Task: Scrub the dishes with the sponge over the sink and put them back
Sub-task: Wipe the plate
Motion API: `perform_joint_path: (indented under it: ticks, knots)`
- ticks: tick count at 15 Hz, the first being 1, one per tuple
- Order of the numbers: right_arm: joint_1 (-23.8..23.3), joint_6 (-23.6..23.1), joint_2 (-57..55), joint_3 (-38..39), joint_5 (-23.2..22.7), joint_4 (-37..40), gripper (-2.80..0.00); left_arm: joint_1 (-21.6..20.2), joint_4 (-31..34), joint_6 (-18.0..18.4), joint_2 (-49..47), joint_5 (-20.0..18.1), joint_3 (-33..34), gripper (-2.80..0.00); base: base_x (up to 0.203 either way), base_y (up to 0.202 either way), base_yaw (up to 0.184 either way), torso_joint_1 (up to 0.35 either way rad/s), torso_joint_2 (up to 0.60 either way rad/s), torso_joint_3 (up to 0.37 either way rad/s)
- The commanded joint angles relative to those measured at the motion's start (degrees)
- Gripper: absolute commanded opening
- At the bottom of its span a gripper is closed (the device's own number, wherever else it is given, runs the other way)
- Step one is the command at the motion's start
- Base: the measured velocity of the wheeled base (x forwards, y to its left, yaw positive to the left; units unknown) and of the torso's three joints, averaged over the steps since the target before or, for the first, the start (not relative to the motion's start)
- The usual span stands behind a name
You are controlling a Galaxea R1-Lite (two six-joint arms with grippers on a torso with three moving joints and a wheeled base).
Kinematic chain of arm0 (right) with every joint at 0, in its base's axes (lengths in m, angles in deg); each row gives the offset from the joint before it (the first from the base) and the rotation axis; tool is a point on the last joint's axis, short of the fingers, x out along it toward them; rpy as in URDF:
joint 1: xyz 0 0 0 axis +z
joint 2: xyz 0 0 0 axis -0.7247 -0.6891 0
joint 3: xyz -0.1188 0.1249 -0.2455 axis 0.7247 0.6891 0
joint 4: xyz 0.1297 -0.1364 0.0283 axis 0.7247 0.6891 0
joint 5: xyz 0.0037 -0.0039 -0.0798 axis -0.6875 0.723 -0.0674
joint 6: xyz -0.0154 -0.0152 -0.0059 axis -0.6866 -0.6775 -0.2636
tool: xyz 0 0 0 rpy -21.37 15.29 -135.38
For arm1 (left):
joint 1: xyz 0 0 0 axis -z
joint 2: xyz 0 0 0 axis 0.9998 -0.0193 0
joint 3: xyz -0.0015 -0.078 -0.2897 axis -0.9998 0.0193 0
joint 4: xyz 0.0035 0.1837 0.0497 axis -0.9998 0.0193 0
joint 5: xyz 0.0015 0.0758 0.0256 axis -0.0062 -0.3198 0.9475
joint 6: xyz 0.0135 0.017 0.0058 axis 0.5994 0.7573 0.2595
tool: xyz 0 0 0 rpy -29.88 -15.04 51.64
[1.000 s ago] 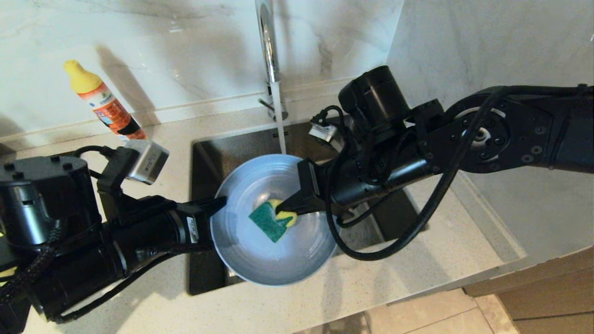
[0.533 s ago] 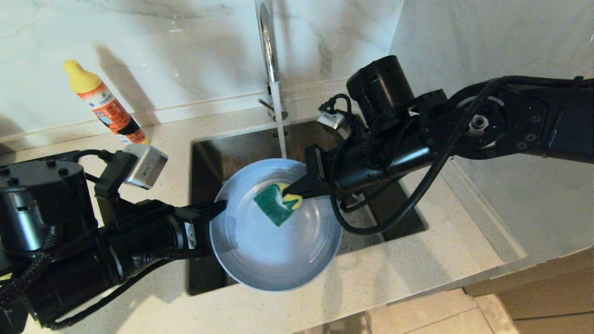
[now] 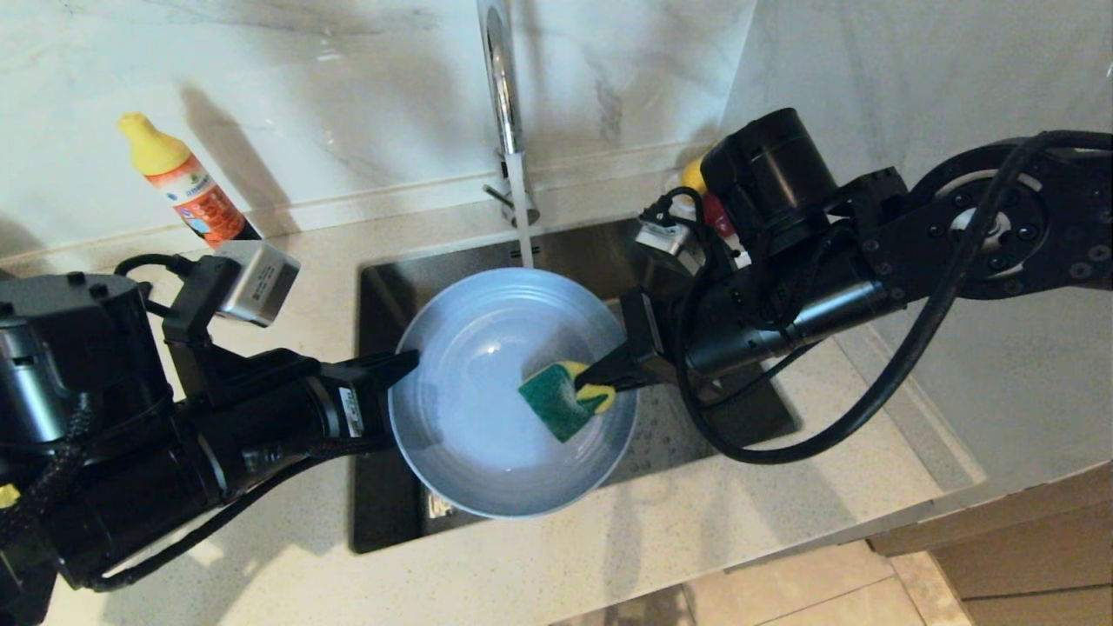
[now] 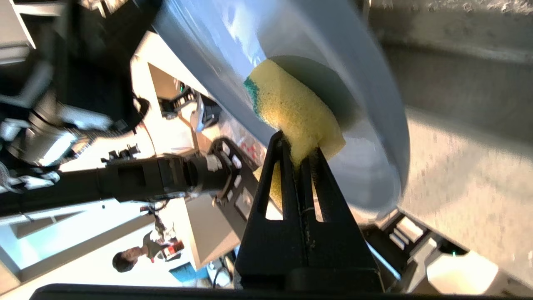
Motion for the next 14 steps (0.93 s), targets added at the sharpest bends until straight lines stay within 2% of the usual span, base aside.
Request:
perform_joint_path:
  ticks: [1,7,14]
  knots:
    - [1.3,0.1,1.7,3.0,-0.2,-0.1,-2.8,0.0,-0.2,-0.1,-0.8,0.0,-0.9,-2.8,0.0,0.0,0.0,0.0,0.0,0.0]
    - [4.4,-0.1,-4.1,-0.1,-0.1,-2.3,-2.8,0.0,-0.2,-0.2,-3.0,-0.1,-1.0,-2.8,0.0,0.0,0.0,0.0,0.0,0.0]
    - [4.2,0.2,-7.4,-7.8,2.1,-2.9,-2.8,0.5,-0.1,0.7,-2.4,-0.3,2.3,-2.8,0.0,0.0,0.0,0.0,0.0,0.0]
